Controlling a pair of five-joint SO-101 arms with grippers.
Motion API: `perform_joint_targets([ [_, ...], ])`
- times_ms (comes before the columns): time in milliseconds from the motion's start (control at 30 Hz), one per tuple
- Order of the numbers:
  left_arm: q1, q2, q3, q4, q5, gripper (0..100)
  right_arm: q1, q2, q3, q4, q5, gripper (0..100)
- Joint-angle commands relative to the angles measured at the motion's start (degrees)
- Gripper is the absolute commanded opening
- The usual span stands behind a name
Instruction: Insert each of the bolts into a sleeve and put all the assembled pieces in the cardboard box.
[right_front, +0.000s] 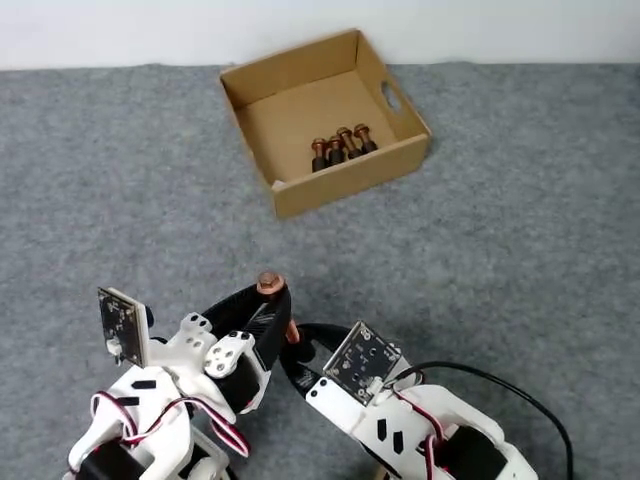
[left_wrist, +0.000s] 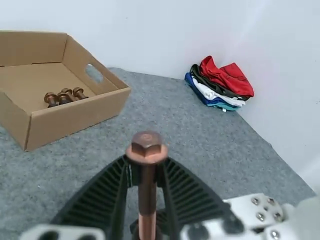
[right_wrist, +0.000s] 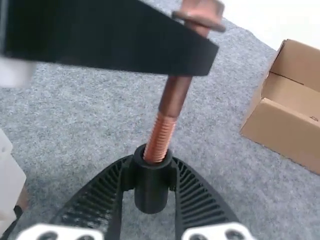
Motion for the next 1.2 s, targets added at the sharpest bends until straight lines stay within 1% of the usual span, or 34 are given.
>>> perform_joint_targets([
  [0,0.8,0.6,-1.5,3.3,-2.9,0,-0.4,-0.4,-1.1,-1.7,0.7,0.8],
  [100,0.8,0.4,-2.5,8.9,-6.8,0,-0.3,-0.5,-1.1,-1.6,0.7,0.8],
  [167,0.9,0.5,-3.6,12.6,-7.6,0,-0.3,-0.5,-1.1,-1.7,0.7,0.8],
  [267,1.5,0.6,-4.2,15.9,-9.5,0,-0.3,-0.5,-1.1,-1.7,0.7,0.8],
  [467,2.3,0.6,-3.9,16.3,-10.1,2,-0.3,-0.5,-1.1,-1.7,0.7,0.8],
  [567,2.3,0.7,-3.8,16.9,-10.2,9,-0.3,-0.5,-1.1,-1.7,0.7,0.8],
  [633,2.3,0.7,-3.7,18.8,-10.3,15,-0.3,-0.5,-1.1,-1.7,0.7,0.8],
  [700,1.9,0.7,-3.5,19.3,-10.1,17,-0.3,-0.5,-1.1,-1.5,0.7,0.8],
  [833,1.7,0.7,-3.4,19.2,-10.0,18,-0.3,-0.5,-0.8,-1.4,0.7,0.8],
  [967,-2.2,0.7,-3.8,18.4,-10.3,18,-0.3,-0.5,-0.6,-1.4,0.7,0.8],
  [1167,-3.4,0.7,-8.7,18.0,-10.3,18,-0.3,-0.5,-0.6,-1.4,0.7,0.9],
])
